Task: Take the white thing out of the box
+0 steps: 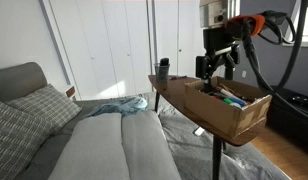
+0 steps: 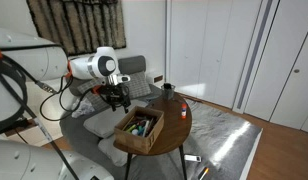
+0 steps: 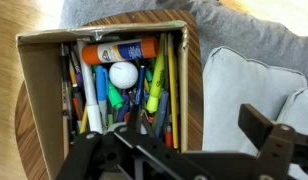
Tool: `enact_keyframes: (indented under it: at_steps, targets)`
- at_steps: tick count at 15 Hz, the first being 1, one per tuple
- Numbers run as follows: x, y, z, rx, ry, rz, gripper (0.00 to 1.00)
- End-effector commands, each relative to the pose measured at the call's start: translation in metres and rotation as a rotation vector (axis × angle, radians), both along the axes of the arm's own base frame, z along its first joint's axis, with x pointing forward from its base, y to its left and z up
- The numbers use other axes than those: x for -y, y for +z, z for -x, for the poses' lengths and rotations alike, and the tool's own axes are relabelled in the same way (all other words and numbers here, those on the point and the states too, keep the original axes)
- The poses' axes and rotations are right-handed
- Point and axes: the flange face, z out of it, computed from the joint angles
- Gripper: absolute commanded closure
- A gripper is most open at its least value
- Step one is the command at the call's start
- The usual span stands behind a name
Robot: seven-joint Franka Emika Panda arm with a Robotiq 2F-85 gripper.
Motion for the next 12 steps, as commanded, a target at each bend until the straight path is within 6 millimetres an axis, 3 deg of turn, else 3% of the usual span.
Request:
enact_keyframes:
  at_steps: [1,7,10,12]
  targets:
    - [0.000,0.000,0.000,-0.001,0.000,0.000,0.00]
    - [0.005,0.008,-0.001,0.026,-0.026,-0.036,0.00]
    - [0.041,0.019,0.001,0.052,-0.051,-0.110,0.00]
    - [0.063,0.017,0.000,0.039,-0.073,-0.137,0.00]
